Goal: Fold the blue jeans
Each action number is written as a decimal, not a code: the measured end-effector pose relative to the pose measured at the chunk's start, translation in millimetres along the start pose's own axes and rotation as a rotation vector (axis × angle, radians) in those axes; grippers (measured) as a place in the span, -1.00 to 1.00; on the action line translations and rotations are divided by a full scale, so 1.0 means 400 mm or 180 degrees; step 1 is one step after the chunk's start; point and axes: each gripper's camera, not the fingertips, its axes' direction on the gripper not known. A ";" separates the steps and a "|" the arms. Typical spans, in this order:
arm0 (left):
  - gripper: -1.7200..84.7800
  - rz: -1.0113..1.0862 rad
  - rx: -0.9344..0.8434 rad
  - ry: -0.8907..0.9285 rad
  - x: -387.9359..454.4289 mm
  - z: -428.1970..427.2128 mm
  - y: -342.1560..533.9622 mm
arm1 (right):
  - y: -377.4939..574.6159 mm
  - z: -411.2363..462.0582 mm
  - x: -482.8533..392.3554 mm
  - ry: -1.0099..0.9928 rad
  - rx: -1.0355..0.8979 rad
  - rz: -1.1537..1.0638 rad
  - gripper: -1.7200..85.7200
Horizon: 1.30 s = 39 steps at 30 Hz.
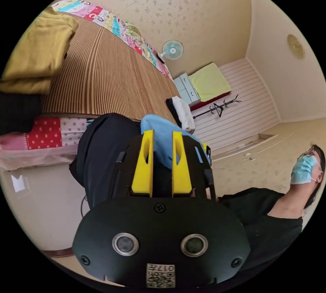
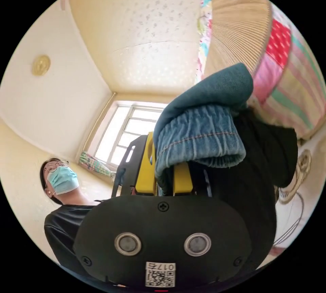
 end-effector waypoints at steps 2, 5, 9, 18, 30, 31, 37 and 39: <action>-0.76 0.0044 0.0070 0.0082 0.034 -0.042 -0.002 | -0.156 0.013 -0.083 0.0211 -0.0024 -0.0353 -0.84; -0.78 0.0123 0.0096 0.0149 0.084 -0.093 -0.028 | -0.370 0.042 -0.209 0.0521 -0.0166 -0.0831 -0.83; -0.78 0.0122 0.0175 0.0127 0.111 -0.146 -0.065 | -0.571 0.019 -0.377 0.0867 0.0034 -0.1357 -0.83; -0.78 -0.0313 0.0300 0.0353 0.040 -0.190 -0.070 | -0.675 -0.363 -0.301 0.2646 0.1557 -0.0630 -0.84; -0.78 -0.0329 0.0426 -0.0110 0.071 -0.198 -0.076 | -0.026 -0.600 0.178 0.1477 0.2235 0.0302 -0.91; -0.78 -0.0287 0.0443 -0.0356 0.083 -0.196 -0.076 | 0.021 -0.561 0.185 0.1703 0.1979 0.0327 -0.93; -0.79 -0.0073 0.0464 -0.1567 0.132 -0.209 -0.111 | 0.115 -0.226 0.093 0.3138 0.0347 -0.0185 -0.95; -0.78 0.0020 0.0629 -0.1722 0.148 -0.238 -0.129 | 0.105 -0.095 0.014 0.3630 -0.0124 -0.0742 -0.95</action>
